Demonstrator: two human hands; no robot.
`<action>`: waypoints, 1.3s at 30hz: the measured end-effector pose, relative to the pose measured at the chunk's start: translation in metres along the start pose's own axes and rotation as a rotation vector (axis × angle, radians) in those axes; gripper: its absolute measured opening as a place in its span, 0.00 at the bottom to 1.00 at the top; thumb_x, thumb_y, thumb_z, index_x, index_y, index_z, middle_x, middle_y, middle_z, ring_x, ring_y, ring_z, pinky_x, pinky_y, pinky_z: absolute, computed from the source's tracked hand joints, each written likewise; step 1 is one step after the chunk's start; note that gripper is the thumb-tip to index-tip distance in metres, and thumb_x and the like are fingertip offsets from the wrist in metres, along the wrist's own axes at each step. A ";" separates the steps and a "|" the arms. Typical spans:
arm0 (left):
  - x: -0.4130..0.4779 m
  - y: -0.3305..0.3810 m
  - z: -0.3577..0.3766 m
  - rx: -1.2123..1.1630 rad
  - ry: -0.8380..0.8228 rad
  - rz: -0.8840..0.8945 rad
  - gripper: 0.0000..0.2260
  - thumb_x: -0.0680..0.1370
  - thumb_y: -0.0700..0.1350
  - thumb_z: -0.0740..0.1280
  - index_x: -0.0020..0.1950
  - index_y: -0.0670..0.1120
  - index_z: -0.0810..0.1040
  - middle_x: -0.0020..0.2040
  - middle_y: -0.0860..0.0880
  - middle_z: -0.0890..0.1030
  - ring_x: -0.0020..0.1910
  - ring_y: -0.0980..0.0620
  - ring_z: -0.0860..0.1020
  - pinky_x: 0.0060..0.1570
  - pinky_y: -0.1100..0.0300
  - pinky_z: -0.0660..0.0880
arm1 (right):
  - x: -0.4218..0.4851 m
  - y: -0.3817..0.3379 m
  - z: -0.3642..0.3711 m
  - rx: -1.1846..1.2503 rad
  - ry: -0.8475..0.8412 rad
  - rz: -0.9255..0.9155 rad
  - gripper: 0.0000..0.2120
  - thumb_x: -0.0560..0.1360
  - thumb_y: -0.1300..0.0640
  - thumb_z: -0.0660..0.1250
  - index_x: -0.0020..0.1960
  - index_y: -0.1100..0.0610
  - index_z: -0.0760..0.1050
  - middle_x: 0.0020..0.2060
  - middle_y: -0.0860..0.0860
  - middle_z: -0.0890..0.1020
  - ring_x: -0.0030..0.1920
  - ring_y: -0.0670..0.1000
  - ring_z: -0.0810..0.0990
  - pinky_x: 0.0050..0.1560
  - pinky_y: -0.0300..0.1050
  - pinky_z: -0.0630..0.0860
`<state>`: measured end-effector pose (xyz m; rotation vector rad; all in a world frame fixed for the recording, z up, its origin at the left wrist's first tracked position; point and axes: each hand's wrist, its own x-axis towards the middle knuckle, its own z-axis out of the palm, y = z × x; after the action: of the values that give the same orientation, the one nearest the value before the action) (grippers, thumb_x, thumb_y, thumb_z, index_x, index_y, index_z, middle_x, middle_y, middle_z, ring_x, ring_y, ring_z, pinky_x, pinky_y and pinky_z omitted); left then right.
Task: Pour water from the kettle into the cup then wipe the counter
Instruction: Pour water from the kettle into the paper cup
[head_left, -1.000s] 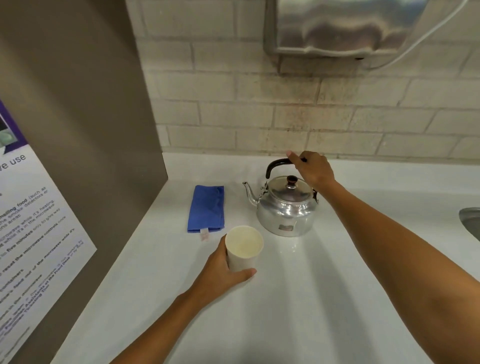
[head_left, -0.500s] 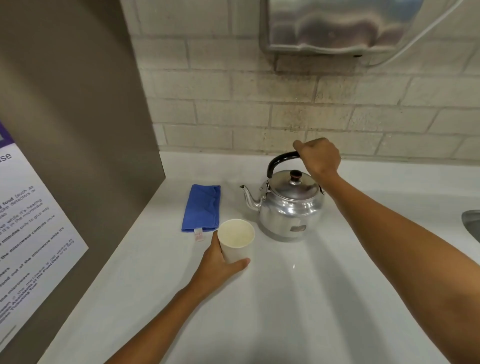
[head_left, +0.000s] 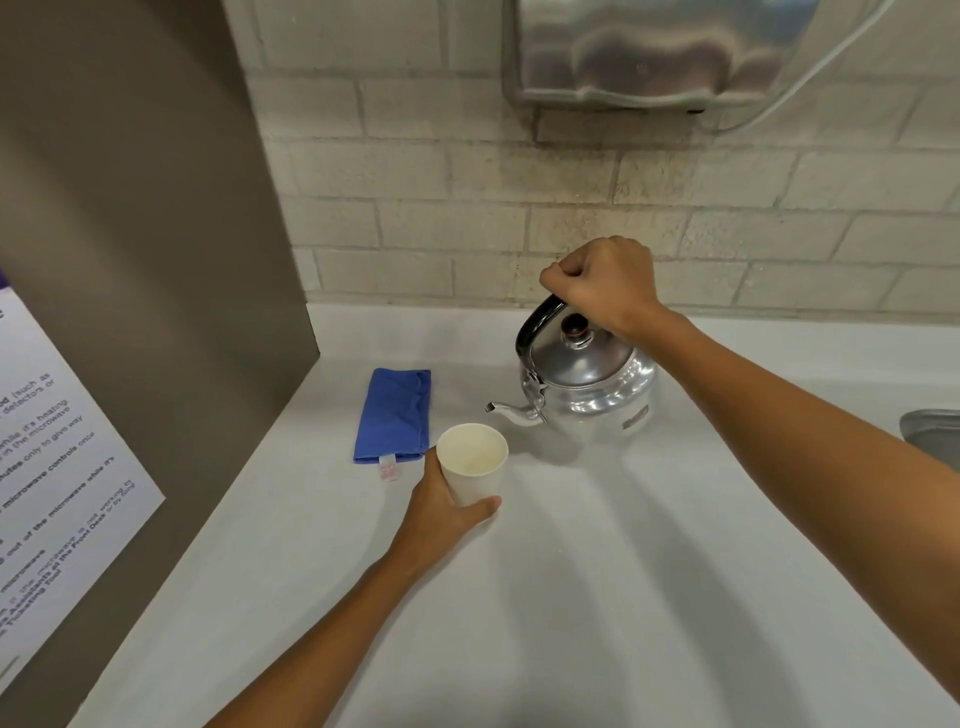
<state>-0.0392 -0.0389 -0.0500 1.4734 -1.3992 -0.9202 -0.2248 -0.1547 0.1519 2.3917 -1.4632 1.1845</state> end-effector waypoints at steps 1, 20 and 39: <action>0.000 0.000 0.001 0.002 0.001 0.002 0.37 0.64 0.47 0.77 0.66 0.51 0.59 0.59 0.54 0.70 0.56 0.52 0.71 0.53 0.60 0.68 | 0.000 -0.003 0.000 -0.015 -0.007 -0.015 0.23 0.66 0.54 0.61 0.18 0.55 0.54 0.15 0.47 0.57 0.20 0.47 0.56 0.27 0.37 0.56; 0.008 0.007 0.009 0.042 0.037 0.009 0.37 0.65 0.46 0.76 0.67 0.47 0.58 0.57 0.53 0.68 0.54 0.53 0.68 0.51 0.61 0.67 | -0.002 -0.027 -0.015 -0.202 -0.081 -0.221 0.17 0.66 0.54 0.57 0.21 0.55 0.55 0.18 0.52 0.58 0.24 0.50 0.58 0.29 0.40 0.56; 0.008 0.005 0.008 -0.001 0.026 0.011 0.37 0.65 0.45 0.76 0.66 0.48 0.58 0.58 0.52 0.69 0.55 0.52 0.69 0.50 0.61 0.68 | 0.001 -0.049 -0.022 -0.268 -0.141 -0.308 0.13 0.64 0.55 0.57 0.22 0.56 0.61 0.20 0.54 0.62 0.25 0.51 0.57 0.28 0.39 0.52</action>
<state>-0.0476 -0.0476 -0.0476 1.4707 -1.3866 -0.8921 -0.1975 -0.1193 0.1823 2.4348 -1.1438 0.7174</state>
